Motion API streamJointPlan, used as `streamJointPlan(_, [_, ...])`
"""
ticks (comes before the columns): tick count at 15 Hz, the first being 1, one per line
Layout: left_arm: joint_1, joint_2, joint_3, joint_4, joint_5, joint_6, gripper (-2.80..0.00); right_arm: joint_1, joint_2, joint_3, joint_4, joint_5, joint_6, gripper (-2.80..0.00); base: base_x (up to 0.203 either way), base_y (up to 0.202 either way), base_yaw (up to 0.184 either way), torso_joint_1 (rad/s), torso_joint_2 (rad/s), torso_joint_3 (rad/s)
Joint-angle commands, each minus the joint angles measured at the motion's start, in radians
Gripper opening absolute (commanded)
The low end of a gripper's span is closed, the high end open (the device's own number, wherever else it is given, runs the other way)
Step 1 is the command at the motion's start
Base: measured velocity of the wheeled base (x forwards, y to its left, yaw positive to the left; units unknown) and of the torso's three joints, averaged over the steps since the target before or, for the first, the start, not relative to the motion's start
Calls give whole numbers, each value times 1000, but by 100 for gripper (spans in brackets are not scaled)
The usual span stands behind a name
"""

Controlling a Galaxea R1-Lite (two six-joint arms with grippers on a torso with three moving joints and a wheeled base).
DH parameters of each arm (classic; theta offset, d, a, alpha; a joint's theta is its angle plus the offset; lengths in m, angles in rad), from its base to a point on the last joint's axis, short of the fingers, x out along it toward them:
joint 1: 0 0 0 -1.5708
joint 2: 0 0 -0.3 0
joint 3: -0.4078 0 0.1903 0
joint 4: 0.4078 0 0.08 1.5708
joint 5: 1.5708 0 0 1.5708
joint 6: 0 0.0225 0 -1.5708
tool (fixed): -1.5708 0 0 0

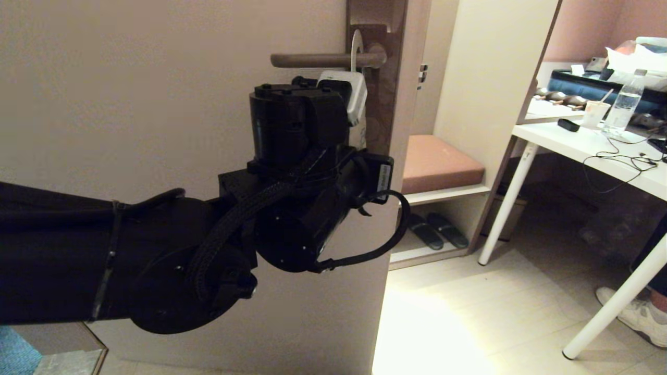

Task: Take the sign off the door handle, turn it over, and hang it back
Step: Hang the sign back with the other side facing out

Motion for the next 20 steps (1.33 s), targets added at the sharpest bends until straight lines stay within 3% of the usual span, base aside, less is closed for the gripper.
streamJointPlan(1, [-10,4,1,-3,3,0,-280,0,0,0,0,-1,0,-280,0,0,0,0,0,0])
streamJointPlan(8, [-19,8,2,-3,3,0,-280,0,0,0,0,1,0,-280,0,0,0,0,0,0])
streamJointPlan(9, [-20,7,2,-4,1,-3,0,0,0,0,0,-1,0,-280,0,0,0,0,0,0])
streamJointPlan(20, [-41,-1,7,-54,3,-1,0,0,0,0,0,0,0,-280,0,0,0,0,0,0])
